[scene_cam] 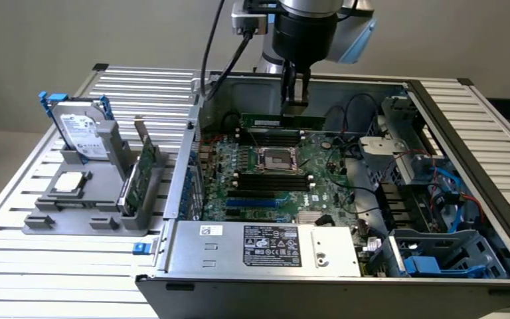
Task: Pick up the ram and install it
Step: 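Insert the ram into the slot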
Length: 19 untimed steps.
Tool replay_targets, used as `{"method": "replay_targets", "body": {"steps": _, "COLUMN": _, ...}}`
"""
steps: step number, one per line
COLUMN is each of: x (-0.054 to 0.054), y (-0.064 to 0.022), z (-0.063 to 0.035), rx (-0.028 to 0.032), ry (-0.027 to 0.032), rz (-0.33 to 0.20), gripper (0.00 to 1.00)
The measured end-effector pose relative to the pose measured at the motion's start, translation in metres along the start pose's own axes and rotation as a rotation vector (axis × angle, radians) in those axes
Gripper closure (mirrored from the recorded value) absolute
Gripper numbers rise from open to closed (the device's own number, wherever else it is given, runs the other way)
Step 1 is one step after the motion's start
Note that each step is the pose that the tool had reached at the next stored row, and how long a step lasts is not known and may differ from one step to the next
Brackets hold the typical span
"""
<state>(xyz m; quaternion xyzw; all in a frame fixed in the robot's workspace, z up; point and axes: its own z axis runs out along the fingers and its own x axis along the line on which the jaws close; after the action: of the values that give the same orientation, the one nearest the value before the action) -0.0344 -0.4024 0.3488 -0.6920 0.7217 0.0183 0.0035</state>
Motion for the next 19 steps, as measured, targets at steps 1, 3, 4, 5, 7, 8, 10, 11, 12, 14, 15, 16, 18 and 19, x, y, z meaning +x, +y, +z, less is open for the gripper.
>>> {"method": "replay_targets", "body": {"steps": 1, "x": 0.000, "y": 0.0000, "z": 0.0000, "rx": 0.0000, "ry": 0.0000, "rz": 0.000, "gripper": 0.86}}
{"method": "replay_targets", "body": {"steps": 3, "x": 0.000, "y": 0.0000, "z": 0.0000, "rx": 0.0000, "ry": 0.0000, "rz": 0.000, "gripper": 0.86}}
{"method": "replay_targets", "body": {"steps": 4, "x": 0.000, "y": 0.0000, "z": 0.0000, "rx": 0.0000, "ry": 0.0000, "rz": 0.000, "gripper": 0.86}}
{"method": "replay_targets", "body": {"steps": 5, "x": 0.000, "y": 0.0000, "z": 0.0000, "rx": 0.0000, "ry": 0.0000, "rz": 0.000, "gripper": 0.86}}
{"method": "replay_targets", "body": {"steps": 7, "x": 0.000, "y": 0.0000, "z": 0.0001, "rx": 0.0000, "ry": 0.0001, "rz": 0.000, "gripper": 0.86}}
{"method": "replay_targets", "body": {"steps": 8, "x": 0.000, "y": 0.0000, "z": 0.0013, "rx": 0.0001, "ry": 0.0001, "rz": 0.000, "gripper": 0.86}}
{"method": "replay_targets", "body": {"steps": 10, "x": 0.000, "y": 0.0024, "z": 0.0049, "rx": 0.0001, "ry": 0.0000, "rz": 0.000, "gripper": 0.86}}
{"method": "replay_targets", "body": {"steps": 11, "x": 0.000, "y": 0.0031, "z": 0.0067, "rx": 0.0001, "ry": 0.0000, "rz": 0.000, "gripper": 0.86}}
{"method": "replay_targets", "body": {"steps": 12, "x": 0.000, "y": 0.0038, "z": 0.0084, "rx": 0.0001, "ry": 0.0001, "rz": 0.000, "gripper": 0.86}}
{"method": "replay_targets", "body": {"steps": 14, "x": 0.001, "y": 0.0046, "z": 0.0122, "rx": 0.0000, "ry": 0.0001, "rz": 0.000, "gripper": 0.86}}
{"method": "replay_targets", "body": {"steps": 15, "x": 0.001, "y": 0.0045, "z": 0.0140, "rx": 0.0000, "ry": 0.0002, "rz": 0.000, "gripper": 0.86}}
{"method": "replay_targets", "body": {"steps": 16, "x": 0.001, "y": 0.0045, "z": 0.0158, "rx": 0.0000, "ry": 0.0001, "rz": 0.000, "gripper": 0.86}}
{"method": "replay_targets", "body": {"steps": 18, "x": 0.001, "y": 0.0044, "z": 0.0195, "rx": 0.0001, "ry": 0.0001, "rz": 0.000, "gripper": 0.86}}
{"method": "replay_targets", "body": {"steps": 19, "x": 0.001, "y": 0.0044, "z": 0.0213, "rx": 0.0000, "ry": 0.0001, "rz": 0.000, "gripper": 0.86}}
